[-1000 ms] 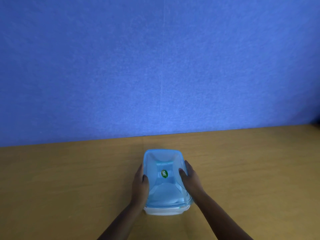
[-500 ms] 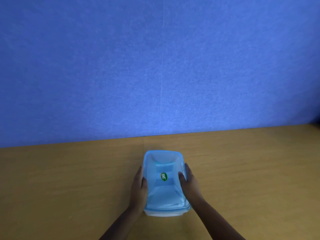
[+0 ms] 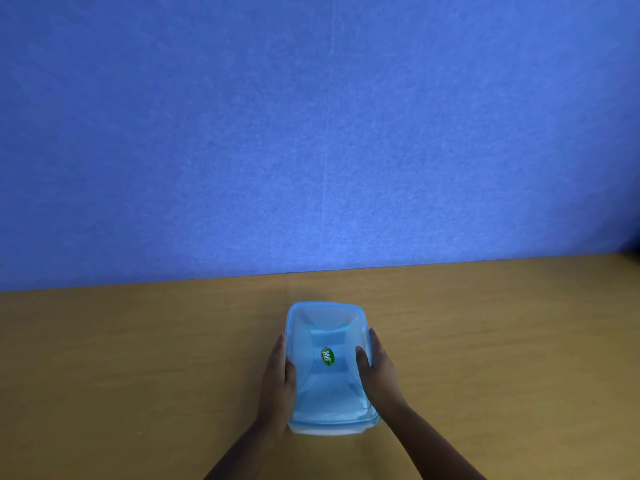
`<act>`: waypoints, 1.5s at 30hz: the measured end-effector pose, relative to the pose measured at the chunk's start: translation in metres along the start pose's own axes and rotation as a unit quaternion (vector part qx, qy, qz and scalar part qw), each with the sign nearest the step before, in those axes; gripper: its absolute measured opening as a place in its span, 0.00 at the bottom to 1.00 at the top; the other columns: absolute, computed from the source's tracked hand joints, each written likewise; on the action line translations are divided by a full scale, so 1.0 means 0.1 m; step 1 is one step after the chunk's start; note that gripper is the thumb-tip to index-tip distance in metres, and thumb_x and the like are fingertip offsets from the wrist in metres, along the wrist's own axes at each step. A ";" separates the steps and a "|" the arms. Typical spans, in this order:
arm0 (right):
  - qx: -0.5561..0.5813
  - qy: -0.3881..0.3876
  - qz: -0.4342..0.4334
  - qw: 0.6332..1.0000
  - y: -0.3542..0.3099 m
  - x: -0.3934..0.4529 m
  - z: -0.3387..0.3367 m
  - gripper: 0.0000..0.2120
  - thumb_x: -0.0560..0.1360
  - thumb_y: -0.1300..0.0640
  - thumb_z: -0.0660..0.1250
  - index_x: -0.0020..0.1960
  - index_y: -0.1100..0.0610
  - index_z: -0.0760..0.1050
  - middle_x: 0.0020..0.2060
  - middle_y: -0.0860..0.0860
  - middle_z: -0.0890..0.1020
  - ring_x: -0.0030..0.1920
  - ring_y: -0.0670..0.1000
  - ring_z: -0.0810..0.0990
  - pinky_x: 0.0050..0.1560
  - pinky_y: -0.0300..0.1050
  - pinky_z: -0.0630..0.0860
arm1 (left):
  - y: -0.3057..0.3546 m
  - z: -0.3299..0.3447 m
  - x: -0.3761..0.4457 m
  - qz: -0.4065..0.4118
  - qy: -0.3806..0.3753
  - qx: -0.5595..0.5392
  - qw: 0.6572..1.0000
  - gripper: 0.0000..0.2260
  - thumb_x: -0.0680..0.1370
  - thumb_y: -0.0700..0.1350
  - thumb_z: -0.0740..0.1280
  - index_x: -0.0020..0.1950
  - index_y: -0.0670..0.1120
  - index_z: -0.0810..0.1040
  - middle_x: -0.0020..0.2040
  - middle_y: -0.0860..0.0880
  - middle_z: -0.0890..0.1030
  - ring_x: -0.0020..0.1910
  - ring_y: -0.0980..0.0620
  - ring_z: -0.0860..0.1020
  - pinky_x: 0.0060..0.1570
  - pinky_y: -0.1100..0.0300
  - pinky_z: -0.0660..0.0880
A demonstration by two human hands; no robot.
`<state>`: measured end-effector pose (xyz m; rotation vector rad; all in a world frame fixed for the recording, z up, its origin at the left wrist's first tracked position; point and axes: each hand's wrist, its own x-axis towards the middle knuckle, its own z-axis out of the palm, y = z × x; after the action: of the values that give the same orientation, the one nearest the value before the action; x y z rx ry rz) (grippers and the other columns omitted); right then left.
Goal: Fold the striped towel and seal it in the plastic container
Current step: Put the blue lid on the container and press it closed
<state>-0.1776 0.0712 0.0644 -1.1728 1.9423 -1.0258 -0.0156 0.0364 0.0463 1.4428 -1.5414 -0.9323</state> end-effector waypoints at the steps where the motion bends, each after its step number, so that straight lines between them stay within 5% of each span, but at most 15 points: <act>1: -0.002 -0.001 0.000 1.000 -0.01 0.00 0.00 0.25 0.80 0.55 0.55 0.75 0.58 0.54 0.73 0.54 0.64 0.73 0.54 0.63 0.70 0.45 0.61 | 0.00 0.00 0.00 -0.001 -0.002 -0.001 1.000 0.21 0.78 0.32 0.55 0.71 0.38 0.61 0.71 0.43 0.65 0.65 0.57 0.62 0.60 0.75 0.54; 6: -0.008 -0.001 -0.002 1.000 -0.01 -0.01 -0.01 0.25 0.80 0.55 0.56 0.75 0.58 0.54 0.72 0.54 0.66 0.72 0.54 0.64 0.68 0.44 0.63 | 0.01 0.01 0.00 -0.001 -0.006 0.001 1.000 0.21 0.78 0.33 0.55 0.72 0.39 0.61 0.71 0.44 0.65 0.65 0.58 0.62 0.63 0.72 0.54; 11: -0.012 -0.004 -0.019 1.000 -0.03 -0.02 -0.03 0.23 0.80 0.55 0.58 0.73 0.56 0.59 0.65 0.52 0.73 0.59 0.48 0.73 0.55 0.40 0.68 | 0.02 0.00 -0.01 -0.004 0.016 0.040 0.999 0.22 0.75 0.32 0.58 0.70 0.39 0.65 0.67 0.44 0.71 0.64 0.51 0.70 0.62 0.65 0.63; 17: -0.052 -0.022 -0.014 0.998 -0.02 -0.04 -0.02 0.23 0.79 0.56 0.57 0.73 0.57 0.58 0.66 0.55 0.71 0.63 0.53 0.73 0.55 0.40 0.69 | 0.20 -0.10 0.27 -0.048 0.040 0.148 0.987 0.07 0.75 0.38 0.60 0.52 0.38 0.71 0.52 0.40 0.75 0.50 0.39 0.76 0.46 0.50 0.71; 22: -0.117 -0.020 -0.006 0.993 -0.07 -0.07 -0.02 0.20 0.79 0.56 0.56 0.70 0.58 0.60 0.65 0.56 0.69 0.61 0.56 0.74 0.55 0.44 0.70 | 0.24 -0.01 0.49 -0.136 0.029 0.184 0.973 0.19 0.78 0.51 0.58 0.58 0.36 0.69 0.59 0.36 0.73 0.56 0.36 0.74 0.51 0.46 0.71; 28: -0.191 0.000 -0.001 0.982 -0.06 -0.12 -0.05 0.04 0.78 0.55 0.53 0.51 0.54 0.61 0.45 0.52 0.76 0.39 0.54 0.76 0.39 0.47 0.71 | 0.16 0.00 0.54 -0.183 0.010 0.185 0.965 0.24 0.78 0.59 0.53 0.55 0.37 0.67 0.55 0.35 0.78 0.54 0.36 0.76 0.49 0.49 0.71; 33: -0.179 -0.011 0.026 0.984 -0.13 -0.03 -0.05 0.06 0.78 0.53 0.51 0.48 0.56 0.60 0.32 0.51 0.76 0.30 0.51 0.73 0.31 0.45 0.66 | 0.14 -0.02 0.54 -0.172 -0.020 0.222 0.960 0.23 0.78 0.59 0.51 0.56 0.40 0.68 0.54 0.37 0.78 0.53 0.37 0.77 0.48 0.50 0.71; 39: -0.159 -0.001 0.068 0.985 -0.19 0.19 0.01 0.11 0.78 0.51 0.49 0.48 0.58 0.62 0.36 0.55 0.78 0.36 0.56 0.75 0.37 0.47 0.68 | 0.12 -0.01 0.52 -0.165 -0.030 0.257 0.952 0.22 0.79 0.58 0.50 0.56 0.41 0.70 0.55 0.39 0.79 0.54 0.38 0.76 0.51 0.51 0.71; 43: -0.162 -0.014 0.103 0.981 -0.15 0.33 0.07 0.22 0.78 0.39 0.48 0.51 0.58 0.65 0.45 0.58 0.80 0.48 0.60 0.79 0.42 0.48 0.69 | 0.12 -0.01 0.51 -0.165 -0.025 0.253 0.953 0.22 0.79 0.58 0.50 0.55 0.41 0.70 0.55 0.39 0.79 0.54 0.39 0.76 0.51 0.51 0.71; 45: -0.135 -0.036 0.120 0.983 -0.11 0.39 0.07 0.26 0.77 0.36 0.47 0.50 0.59 0.68 0.43 0.57 0.79 0.47 0.59 0.78 0.42 0.47 0.68 | 0.12 -0.01 0.51 -0.165 -0.025 0.253 0.953 0.22 0.79 0.58 0.50 0.55 0.42 0.70 0.55 0.39 0.79 0.55 0.39 0.76 0.51 0.51 0.71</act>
<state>-0.1833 0.0303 0.0658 -1.0662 2.1505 -0.6005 -0.0203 -0.0140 0.0611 2.1057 -1.6838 -0.7930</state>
